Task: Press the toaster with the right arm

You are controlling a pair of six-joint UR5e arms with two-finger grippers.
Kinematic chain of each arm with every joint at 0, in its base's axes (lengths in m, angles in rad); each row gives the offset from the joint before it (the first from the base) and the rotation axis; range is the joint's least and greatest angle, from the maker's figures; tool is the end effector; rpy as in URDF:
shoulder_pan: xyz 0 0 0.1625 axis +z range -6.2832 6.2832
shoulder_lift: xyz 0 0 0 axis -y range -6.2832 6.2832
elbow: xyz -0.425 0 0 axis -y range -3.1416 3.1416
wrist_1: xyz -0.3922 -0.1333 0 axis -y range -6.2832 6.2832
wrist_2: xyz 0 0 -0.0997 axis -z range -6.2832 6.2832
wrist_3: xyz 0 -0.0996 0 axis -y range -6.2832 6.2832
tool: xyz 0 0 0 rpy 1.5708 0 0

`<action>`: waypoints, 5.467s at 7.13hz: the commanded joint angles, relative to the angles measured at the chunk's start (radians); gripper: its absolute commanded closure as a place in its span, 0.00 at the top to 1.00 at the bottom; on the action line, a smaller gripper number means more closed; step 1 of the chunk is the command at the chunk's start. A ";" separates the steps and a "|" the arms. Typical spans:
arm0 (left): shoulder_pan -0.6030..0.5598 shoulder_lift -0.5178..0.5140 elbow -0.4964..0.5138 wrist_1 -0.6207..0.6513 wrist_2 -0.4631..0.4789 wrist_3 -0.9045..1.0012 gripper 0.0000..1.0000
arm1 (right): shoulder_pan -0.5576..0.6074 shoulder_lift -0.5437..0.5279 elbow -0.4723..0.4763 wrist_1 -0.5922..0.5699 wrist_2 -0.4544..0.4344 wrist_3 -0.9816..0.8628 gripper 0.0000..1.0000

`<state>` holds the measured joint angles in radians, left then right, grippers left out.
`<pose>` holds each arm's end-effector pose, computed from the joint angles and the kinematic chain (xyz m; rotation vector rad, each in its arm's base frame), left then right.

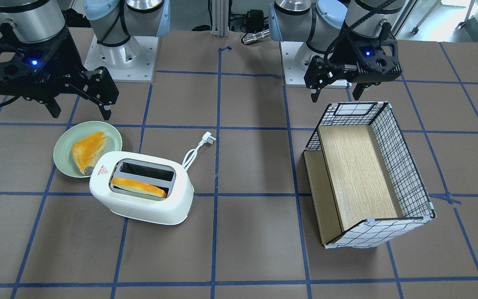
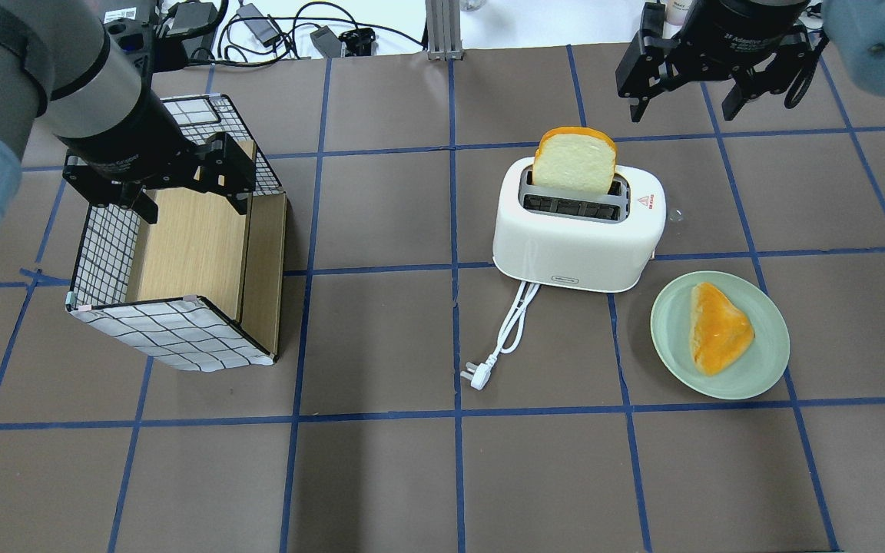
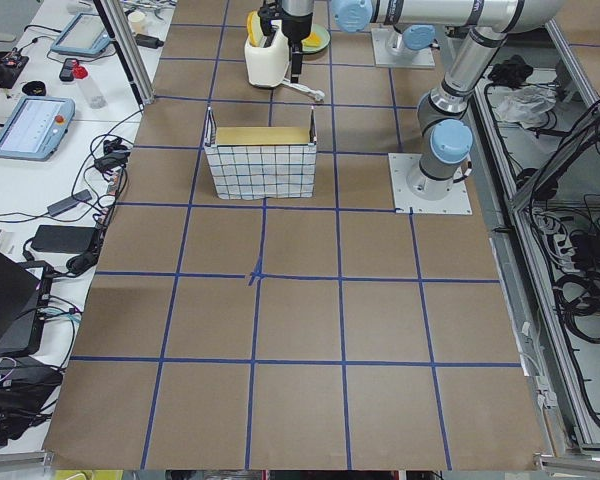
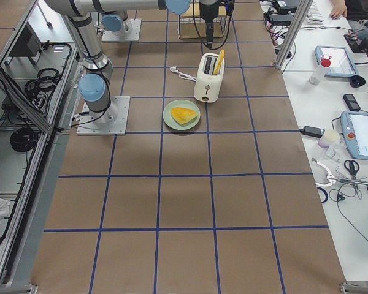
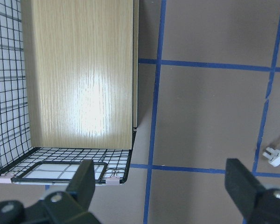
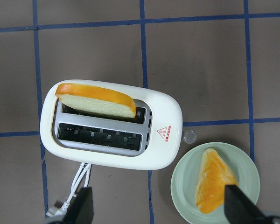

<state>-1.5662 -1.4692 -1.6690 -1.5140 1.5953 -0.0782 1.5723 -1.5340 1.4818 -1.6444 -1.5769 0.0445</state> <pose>-0.1288 -0.4552 0.4932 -0.1302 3.1152 -0.0952 0.1335 -0.5185 0.5214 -0.0679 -3.1314 0.1975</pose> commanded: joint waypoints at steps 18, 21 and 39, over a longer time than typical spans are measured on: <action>0.000 0.001 0.000 0.000 0.000 0.000 1.00 | -0.360 0.207 0.044 -0.014 0.369 -0.469 0.24; 0.000 0.000 0.000 0.000 0.000 0.000 1.00 | -0.374 0.210 0.138 -0.012 0.426 -0.462 0.15; 0.000 0.001 0.000 0.000 0.000 0.000 1.00 | -0.396 0.213 0.271 -0.031 0.508 -0.468 0.07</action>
<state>-1.5662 -1.4685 -1.6689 -1.5140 1.5953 -0.0782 1.1766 -1.3213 1.7470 -1.6695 -1.0682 -0.4256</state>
